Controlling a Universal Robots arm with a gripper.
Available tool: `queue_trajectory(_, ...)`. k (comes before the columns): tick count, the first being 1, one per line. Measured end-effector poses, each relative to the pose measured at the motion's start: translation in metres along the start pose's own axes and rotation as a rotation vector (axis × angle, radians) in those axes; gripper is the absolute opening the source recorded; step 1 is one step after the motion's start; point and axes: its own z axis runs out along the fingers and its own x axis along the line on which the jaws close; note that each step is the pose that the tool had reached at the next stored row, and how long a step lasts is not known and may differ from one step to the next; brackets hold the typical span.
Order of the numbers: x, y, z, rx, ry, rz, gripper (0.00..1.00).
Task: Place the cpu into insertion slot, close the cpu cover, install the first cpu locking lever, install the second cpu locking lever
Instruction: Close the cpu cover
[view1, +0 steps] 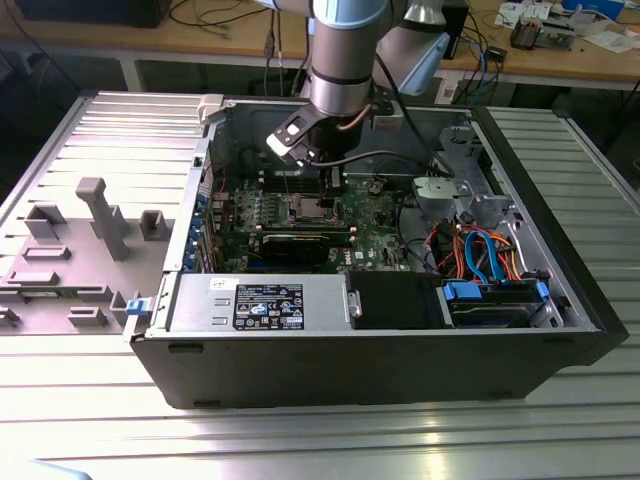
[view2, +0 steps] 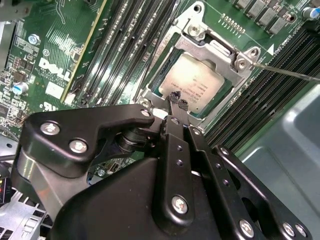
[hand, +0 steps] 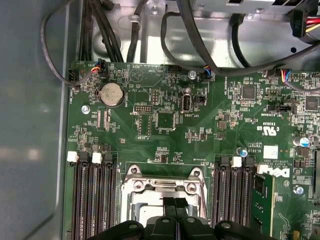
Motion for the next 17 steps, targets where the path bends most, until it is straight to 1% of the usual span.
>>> queue_trajectory(17, 0.0008, -0.0167, 0.0014, 0.0000, -0.0001, 0.000, 0.11)
